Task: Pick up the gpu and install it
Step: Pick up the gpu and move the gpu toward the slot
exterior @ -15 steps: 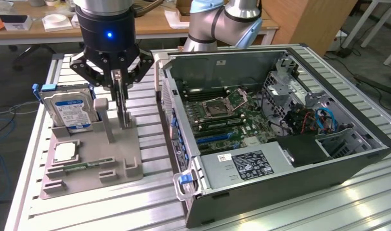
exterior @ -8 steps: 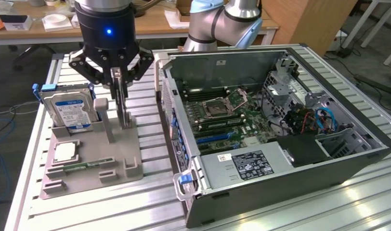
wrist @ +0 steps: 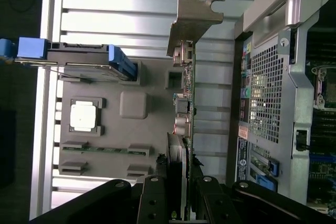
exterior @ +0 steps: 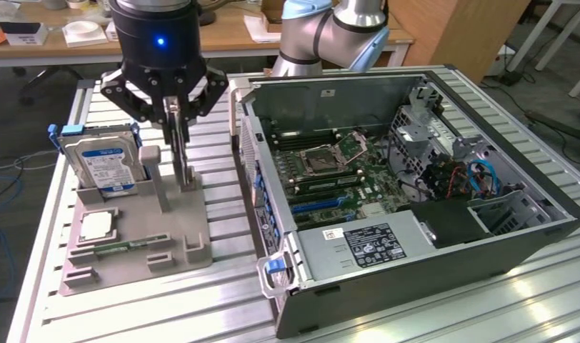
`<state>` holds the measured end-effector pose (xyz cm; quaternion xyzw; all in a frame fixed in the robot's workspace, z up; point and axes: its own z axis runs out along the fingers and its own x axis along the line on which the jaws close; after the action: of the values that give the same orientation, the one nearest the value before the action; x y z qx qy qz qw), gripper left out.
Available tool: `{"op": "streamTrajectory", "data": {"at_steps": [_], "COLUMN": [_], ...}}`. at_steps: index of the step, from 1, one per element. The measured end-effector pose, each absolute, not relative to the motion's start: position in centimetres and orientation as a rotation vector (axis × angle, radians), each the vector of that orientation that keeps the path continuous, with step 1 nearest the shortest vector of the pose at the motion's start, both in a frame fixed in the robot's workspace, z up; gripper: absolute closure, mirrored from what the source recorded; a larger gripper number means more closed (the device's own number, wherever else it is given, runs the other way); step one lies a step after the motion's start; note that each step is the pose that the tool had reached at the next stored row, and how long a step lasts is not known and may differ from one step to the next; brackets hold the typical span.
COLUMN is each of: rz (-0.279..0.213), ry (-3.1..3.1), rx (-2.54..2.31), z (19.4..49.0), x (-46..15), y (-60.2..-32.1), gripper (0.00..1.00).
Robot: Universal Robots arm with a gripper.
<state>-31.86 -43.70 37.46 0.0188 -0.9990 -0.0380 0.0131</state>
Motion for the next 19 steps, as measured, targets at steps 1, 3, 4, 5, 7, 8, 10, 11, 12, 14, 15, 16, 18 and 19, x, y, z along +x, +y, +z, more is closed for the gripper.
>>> {"op": "streamTrajectory", "data": {"at_steps": [1,3,4,5,7,8,10,11,12,14,15,16,18,19], "rz": [-0.118,-0.118,-0.118,-0.118,-0.118,-0.118,-0.118,-0.118,-0.118,-0.118,-0.118,-0.118,-0.119,-0.118], "ry": [-3.113,-3.113,-3.113,-3.113,-3.113,-3.113,-3.113,-3.113,-3.113,-3.113,-3.113,-3.113,-3.113,-3.113], "rx": [0.059,0.059,0.059,0.059,0.059,0.059,0.059,0.059,0.059,0.059,0.059,0.059,0.059,0.059], "z": [37.51,37.61,37.66,37.71,37.8,37.85,37.94,37.99,38.04,38.13,38.17,38.22,38.3,38.35], "x": [-31.86,-31.86,-31.86,-31.86,-31.86,-31.86,-31.86,-31.86,-31.86,-31.86,-31.86,-31.86,-31.86,-31.86], "y": [-43.7,-43.7,-43.7,-43.7,-43.7,-43.7,-43.7,-43.7,-43.7,-43.7,-43.71,-43.71,-43.71,-43.71], "gripper": [0.73,0.73,0.73,0.73,0.73,0.73,0.73,0.73,0.73,0.73,0.73,0.73,0.73,0.73]}}
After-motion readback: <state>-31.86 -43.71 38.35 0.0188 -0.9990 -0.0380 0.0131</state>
